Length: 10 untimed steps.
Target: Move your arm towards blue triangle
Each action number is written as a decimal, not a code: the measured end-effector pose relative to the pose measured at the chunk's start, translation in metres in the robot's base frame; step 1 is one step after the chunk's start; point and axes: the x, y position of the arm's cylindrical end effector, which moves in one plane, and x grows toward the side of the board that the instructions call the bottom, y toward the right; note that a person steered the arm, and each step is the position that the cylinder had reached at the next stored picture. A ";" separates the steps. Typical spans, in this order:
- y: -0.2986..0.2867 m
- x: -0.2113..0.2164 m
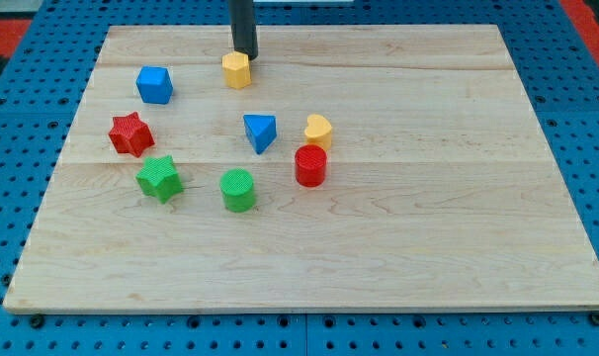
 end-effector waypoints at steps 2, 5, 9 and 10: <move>0.042 0.004; 0.213 -0.005; 0.222 -0.005; 0.222 -0.005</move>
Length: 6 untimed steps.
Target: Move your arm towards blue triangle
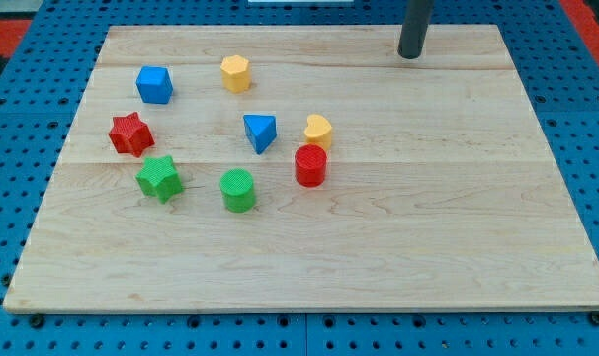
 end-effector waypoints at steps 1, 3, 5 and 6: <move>0.000 -0.008; -0.002 -0.060; -0.038 -0.013; -0.053 0.037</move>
